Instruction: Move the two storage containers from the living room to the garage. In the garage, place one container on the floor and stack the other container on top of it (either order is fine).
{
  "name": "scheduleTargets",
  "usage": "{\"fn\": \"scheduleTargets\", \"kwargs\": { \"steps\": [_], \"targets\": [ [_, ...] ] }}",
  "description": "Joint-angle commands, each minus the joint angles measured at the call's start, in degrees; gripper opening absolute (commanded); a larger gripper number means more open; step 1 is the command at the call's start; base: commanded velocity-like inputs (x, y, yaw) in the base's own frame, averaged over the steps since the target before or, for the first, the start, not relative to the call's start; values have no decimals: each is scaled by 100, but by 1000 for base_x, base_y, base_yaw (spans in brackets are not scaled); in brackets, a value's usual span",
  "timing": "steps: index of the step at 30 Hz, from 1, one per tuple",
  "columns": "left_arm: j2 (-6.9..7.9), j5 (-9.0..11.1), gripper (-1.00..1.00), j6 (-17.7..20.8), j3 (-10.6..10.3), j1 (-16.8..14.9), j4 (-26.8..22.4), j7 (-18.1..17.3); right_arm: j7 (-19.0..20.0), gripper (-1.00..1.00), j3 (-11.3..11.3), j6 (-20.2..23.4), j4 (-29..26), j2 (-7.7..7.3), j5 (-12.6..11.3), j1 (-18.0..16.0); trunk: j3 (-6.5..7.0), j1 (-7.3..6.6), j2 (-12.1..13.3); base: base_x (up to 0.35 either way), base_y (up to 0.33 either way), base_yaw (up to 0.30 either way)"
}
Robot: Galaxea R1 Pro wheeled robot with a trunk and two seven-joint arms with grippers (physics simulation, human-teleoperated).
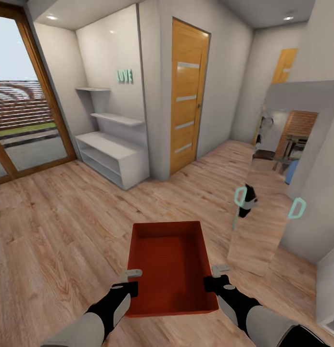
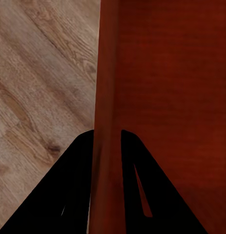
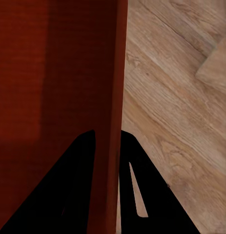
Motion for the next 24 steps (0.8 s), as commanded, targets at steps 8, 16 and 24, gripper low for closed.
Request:
{"fn": "scheduleTargets", "kwargs": {
  "steps": [8, 16, 24],
  "targets": [
    [63, -132, -100, 39, -28, 0, -33, 52, -54, -100, -68, -29, 87, -5, -77, -7, -5, 4, -4, 323, 0, 0],
    [63, -132, -100, 38, -28, 0, -33, 52, -54, -100, -68, -29, 87, -6, -77, -7, -5, 4, -4, 323, 0, 0],
    [63, -132, -100, 40, -28, 0, -33, 52, -54, -100, -68, -29, 87, -4, -77, -7, -5, 4, -4, 323, 0, 0]
  ]
}}
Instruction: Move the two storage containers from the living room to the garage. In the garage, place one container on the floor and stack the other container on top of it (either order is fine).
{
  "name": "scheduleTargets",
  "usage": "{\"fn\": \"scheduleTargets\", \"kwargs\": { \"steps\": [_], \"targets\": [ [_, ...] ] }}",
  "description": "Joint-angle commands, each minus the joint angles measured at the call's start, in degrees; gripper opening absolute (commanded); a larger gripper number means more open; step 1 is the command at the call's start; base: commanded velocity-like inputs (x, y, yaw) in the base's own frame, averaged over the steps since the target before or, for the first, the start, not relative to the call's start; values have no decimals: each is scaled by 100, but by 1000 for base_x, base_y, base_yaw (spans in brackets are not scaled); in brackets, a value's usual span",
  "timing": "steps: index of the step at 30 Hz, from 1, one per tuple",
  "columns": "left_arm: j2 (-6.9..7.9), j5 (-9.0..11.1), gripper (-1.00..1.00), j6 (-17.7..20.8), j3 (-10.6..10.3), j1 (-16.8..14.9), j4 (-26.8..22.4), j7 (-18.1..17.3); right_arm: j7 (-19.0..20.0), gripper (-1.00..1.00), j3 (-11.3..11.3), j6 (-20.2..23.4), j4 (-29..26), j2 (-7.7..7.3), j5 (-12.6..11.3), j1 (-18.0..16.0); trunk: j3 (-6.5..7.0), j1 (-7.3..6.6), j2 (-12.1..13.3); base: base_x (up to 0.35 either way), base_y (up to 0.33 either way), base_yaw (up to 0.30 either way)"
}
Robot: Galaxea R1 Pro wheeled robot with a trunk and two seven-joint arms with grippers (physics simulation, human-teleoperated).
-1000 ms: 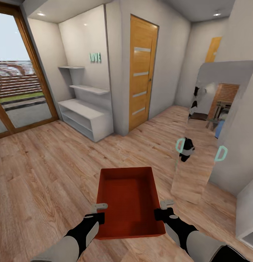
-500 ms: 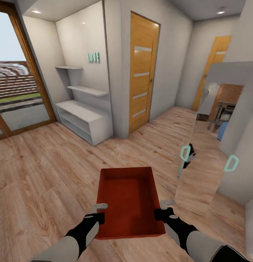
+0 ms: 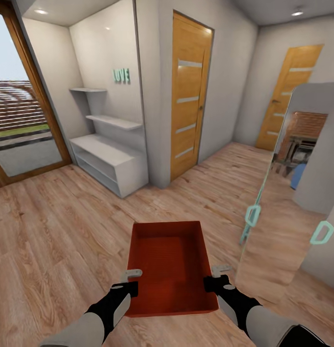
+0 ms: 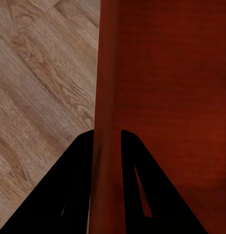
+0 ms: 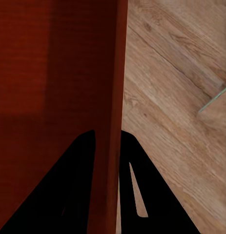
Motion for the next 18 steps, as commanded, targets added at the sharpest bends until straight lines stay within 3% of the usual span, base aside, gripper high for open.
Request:
{"fn": "scheduleTargets", "kwargs": {
  "steps": [1, 18],
  "targets": [
    [62, -132, -100, 40, -28, 0, -33, 53, -52, -100, -69, -29, 88, -6, -78, -7, -6, 4, -4, 323, 0, 0],
    [62, -132, -100, 42, -28, 0, -33, 53, -52, -100, -69, -29, 88, -4, -78, -7, -6, 4, -4, 323, 0, 0]
  ]
}}
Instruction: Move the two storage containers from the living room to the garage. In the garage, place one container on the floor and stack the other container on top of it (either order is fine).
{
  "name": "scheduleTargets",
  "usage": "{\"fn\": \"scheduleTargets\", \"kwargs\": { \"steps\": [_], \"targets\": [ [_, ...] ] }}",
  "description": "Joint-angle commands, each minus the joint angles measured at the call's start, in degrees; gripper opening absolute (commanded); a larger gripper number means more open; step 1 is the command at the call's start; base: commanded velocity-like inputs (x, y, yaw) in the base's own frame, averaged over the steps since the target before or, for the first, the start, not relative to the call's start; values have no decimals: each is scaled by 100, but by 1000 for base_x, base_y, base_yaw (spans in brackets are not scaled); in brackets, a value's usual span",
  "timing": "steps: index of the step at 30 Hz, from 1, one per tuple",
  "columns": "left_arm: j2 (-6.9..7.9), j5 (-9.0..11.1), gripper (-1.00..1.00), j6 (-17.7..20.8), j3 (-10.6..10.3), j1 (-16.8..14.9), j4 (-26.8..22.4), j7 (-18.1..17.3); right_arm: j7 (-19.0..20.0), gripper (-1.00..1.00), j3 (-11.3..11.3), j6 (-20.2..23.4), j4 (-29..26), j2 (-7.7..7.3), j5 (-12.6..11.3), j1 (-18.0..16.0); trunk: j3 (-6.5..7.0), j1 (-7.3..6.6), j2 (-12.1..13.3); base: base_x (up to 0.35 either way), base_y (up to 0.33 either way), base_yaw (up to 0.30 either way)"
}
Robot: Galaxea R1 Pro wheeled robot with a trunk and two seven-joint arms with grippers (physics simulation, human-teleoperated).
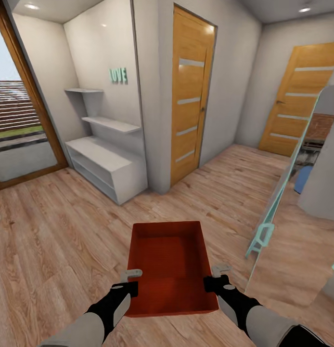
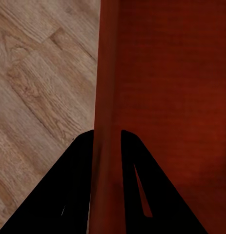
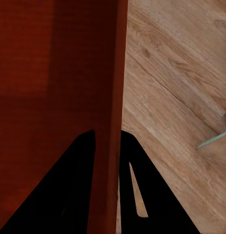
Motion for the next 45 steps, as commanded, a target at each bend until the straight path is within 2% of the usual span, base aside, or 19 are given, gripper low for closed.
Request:
{"fn": "scheduleTargets", "kwargs": {
  "steps": [1, 15, 35, 45],
  "targets": [
    [61, -131, -100, 40, -29, 0, -33, 55, -50, -100, -69, -29, 88, -4, -78, -7, -6, 4, -4, 323, 0, 0],
    [61, -131, -100, 40, -29, 0, -33, 55, -50, -100, -69, -29, 91, -5, -78, -7, -6, 4, -4, 323, 0, -8],
    [61, -131, -100, 41, -29, 0, -33, 55, -50, -100, -69, -29, 89, -3, -78, -7, -6, 4, -4, 323, 0, -225],
    [61, -131, -100, 41, -29, 0, -33, 55, -50, -100, -69, -29, 88, -3, -78, -7, -6, 4, -4, 323, 0, -21]
  ]
}}
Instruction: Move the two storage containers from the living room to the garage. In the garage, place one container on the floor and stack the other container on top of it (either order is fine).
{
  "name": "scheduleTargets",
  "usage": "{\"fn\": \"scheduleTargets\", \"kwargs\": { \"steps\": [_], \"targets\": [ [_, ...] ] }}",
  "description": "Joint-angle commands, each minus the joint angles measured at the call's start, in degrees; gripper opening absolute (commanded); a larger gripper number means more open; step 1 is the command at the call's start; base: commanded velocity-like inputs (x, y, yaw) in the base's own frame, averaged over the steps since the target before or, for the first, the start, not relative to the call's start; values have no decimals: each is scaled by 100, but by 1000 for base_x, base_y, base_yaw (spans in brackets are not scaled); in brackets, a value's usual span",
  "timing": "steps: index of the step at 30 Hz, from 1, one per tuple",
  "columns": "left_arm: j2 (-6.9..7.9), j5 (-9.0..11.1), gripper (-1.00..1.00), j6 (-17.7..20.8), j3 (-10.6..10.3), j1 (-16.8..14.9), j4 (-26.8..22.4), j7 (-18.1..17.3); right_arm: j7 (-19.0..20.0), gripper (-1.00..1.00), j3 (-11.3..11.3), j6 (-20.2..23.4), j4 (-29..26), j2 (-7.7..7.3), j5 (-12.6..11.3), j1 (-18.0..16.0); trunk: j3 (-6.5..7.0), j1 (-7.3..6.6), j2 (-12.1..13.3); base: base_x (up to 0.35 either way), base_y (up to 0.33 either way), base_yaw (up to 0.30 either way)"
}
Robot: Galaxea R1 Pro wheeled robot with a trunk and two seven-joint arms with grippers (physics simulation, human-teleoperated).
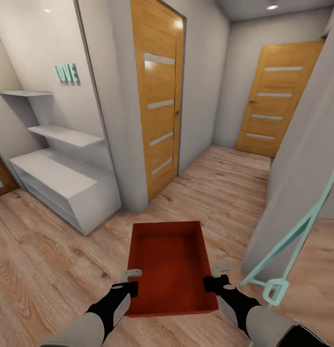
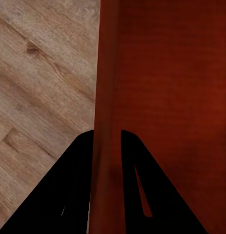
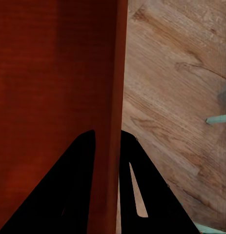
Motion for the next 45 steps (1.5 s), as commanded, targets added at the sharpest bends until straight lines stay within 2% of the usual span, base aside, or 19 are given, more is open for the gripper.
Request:
{"fn": "scheduleTargets", "kwargs": {
  "steps": [1, 22, 45],
  "targets": [
    [61, -131, -100, 42, -29, 0, -34, 56, -50, -100, -70, -30, 89, -3, -77, -8, -5, 4, -4, 323, 0, 0],
    [61, -131, -100, 38, -29, 0, -34, 56, -50, -100, -70, -30, 92, -12, -77, -8, -5, 4, -4, 323, 0, -5],
    [61, -131, -100, 40, -29, 0, -34, 56, -50, -100, -70, -30, 96, -3, -77, -8, -5, 4, -4, 323, 0, -201]
  ]
}}
